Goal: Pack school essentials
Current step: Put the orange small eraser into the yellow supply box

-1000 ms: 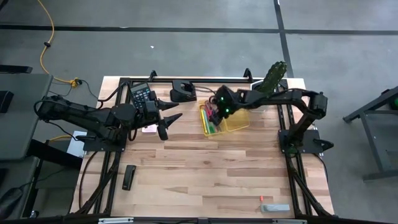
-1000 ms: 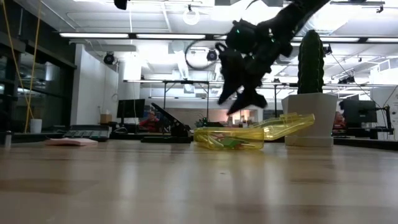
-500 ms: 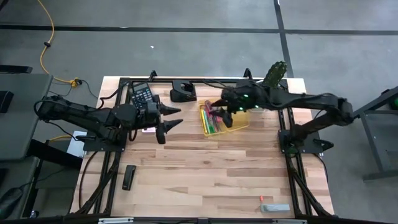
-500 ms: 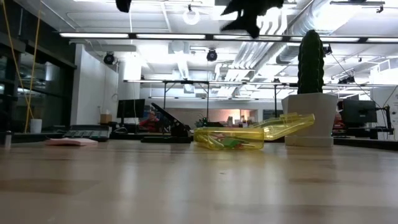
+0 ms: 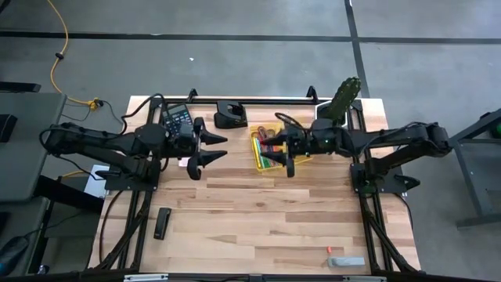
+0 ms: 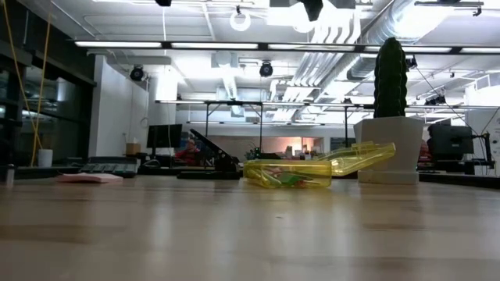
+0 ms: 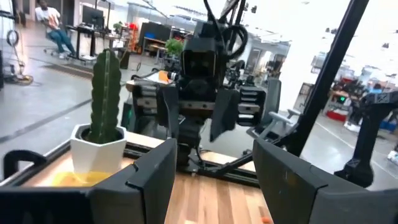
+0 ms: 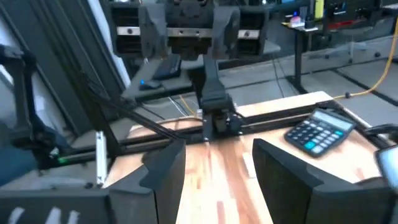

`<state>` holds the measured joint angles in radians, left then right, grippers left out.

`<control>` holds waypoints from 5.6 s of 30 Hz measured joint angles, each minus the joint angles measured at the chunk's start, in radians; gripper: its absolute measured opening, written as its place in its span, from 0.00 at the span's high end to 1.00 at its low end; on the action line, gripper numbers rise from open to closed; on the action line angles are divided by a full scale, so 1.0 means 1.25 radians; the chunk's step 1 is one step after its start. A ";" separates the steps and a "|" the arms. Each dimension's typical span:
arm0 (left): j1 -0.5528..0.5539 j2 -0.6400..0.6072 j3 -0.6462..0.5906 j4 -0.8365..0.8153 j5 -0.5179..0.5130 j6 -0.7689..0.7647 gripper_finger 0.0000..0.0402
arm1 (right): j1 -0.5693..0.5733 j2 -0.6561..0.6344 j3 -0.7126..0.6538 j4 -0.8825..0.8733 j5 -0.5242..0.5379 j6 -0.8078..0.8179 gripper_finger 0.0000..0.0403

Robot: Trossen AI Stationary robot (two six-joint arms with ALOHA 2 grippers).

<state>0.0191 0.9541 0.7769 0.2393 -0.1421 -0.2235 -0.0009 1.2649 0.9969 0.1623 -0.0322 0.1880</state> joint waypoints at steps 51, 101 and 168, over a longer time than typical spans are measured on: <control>0.006 -0.004 -0.001 -0.007 -0.063 0.014 0.50 | 0.601 -0.009 -0.212 -0.523 -0.002 1.616 0.56; 0.006 -0.003 -0.002 -0.011 -0.017 -0.023 0.50 | 0.666 0.193 -0.133 -0.489 -0.073 1.574 0.99; 0.102 -0.003 -0.001 0.010 0.069 -0.148 0.50 | -0.154 0.317 0.028 -0.494 0.042 0.305 0.99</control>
<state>0.1463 0.9504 0.7757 0.2524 -0.0557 -0.4080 -0.1940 1.6607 1.0313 -0.4555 0.0200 0.5690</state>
